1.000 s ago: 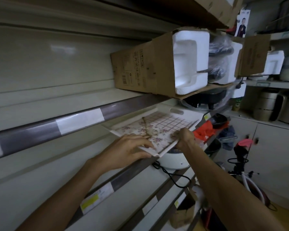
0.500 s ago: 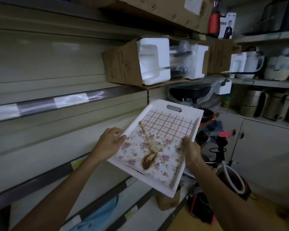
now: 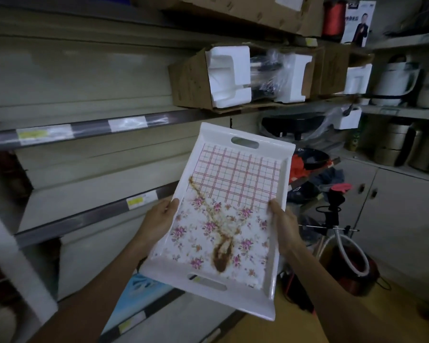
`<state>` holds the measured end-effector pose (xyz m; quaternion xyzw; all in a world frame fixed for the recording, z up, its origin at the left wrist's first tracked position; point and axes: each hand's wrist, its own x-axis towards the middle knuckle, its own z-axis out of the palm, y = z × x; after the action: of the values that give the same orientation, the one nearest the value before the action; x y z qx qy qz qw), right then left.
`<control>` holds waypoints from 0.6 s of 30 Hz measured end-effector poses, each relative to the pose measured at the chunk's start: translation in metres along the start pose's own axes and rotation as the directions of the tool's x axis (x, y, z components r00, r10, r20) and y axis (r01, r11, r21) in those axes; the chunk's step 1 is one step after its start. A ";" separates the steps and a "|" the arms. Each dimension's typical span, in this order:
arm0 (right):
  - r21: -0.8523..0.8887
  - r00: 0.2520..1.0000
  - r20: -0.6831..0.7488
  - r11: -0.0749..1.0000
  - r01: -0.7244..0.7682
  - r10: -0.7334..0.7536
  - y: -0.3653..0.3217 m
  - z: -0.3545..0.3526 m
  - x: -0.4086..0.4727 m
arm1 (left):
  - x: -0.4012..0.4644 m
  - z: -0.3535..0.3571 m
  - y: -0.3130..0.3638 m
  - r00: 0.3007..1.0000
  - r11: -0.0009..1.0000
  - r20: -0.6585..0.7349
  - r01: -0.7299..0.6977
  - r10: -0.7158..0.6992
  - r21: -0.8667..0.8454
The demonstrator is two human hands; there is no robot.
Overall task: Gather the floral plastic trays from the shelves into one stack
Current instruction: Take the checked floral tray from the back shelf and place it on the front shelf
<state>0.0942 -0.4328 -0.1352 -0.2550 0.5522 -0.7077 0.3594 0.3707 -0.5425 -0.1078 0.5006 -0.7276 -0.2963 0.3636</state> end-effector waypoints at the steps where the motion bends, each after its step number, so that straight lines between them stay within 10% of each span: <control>1: 0.004 1.000 0.018 1.000 0.001 -0.001 0.001 0.002 -0.004 | -0.006 -0.002 -0.002 1.000 1.000 -0.020 0.020 -0.020 0.000; 18: 0.078 0.923 0.383 0.997 0.012 -0.041 0.022 0.124 -0.097 | -0.119 -0.140 -0.068 0.936 0.996 -0.346 0.037 -0.061 -0.076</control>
<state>0.2526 -0.4331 -0.1206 -0.3828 0.4411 -0.6688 0.4601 0.5495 -0.4613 -0.1115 0.5505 -0.6287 -0.2368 0.4956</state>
